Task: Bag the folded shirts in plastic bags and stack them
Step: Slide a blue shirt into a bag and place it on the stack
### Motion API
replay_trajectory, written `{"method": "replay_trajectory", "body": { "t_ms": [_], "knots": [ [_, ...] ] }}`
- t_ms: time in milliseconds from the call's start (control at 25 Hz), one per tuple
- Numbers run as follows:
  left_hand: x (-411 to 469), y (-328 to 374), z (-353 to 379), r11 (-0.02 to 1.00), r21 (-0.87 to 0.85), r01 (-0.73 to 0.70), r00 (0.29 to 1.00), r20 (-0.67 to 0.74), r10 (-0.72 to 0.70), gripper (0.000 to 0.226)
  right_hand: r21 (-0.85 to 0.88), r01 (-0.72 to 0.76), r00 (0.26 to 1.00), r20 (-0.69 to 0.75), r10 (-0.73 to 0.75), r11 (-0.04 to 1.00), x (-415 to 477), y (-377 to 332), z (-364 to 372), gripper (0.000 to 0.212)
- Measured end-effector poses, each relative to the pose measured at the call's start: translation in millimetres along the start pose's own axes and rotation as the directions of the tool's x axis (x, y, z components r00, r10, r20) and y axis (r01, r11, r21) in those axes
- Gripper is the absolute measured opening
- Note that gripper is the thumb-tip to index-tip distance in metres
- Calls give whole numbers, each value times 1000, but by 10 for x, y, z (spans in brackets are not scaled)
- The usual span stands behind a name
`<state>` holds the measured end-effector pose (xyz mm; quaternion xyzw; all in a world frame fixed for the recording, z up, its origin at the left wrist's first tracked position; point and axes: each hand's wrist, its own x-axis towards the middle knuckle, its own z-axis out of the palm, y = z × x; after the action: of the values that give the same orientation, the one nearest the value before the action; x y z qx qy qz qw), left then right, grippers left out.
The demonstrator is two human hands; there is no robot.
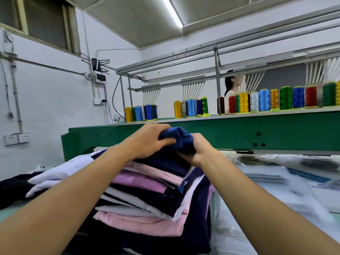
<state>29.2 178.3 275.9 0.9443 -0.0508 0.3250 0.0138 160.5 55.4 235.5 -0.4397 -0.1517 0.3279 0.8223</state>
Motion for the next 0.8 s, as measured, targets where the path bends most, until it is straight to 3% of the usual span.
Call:
{"method": "replay_trajectory", "body": {
  "t_ms": [80, 160, 240, 360, 480, 640, 720, 800],
  "knots": [
    [-120, -167, -89, 994, 2, 107, 979, 177, -106, 35, -73, 1, 993, -116, -9, 997, 118, 55, -66, 52],
    [-257, -371, -236, 970, 50, 237, 937, 253, -242, 43, -156, 14, 984, -175, -42, 988, 180, 87, -145, 55],
    [-362, -560, -364, 938, 122, 324, 910, 232, -345, 50, -158, 40, 982, -178, -68, 987, 192, 72, -187, 57],
    [-429, -724, -416, 887, 163, 431, 880, 141, -454, 61, -146, 38, 985, -158, -61, 989, 184, 47, -202, 44],
    [-379, -837, -325, 841, 96, 532, 839, 75, -539, 58, -206, 45, 989, -131, -73, 977, 215, 69, -273, 51],
    [-248, -983, -301, 766, 232, 599, 759, 142, -636, 51, -242, 57, 988, -123, -89, 969, 197, 59, -337, 55],
    [-210, -1030, -304, 731, 215, 648, 727, 113, -678, 51, -243, 37, 989, -131, -71, 969, 196, 51, -342, 53],
    [-149, -1036, -269, 737, 163, 656, 743, 29, -669, 48, -249, 39, 990, -118, -70, 968, 200, 65, -343, 55]
  ]
}}
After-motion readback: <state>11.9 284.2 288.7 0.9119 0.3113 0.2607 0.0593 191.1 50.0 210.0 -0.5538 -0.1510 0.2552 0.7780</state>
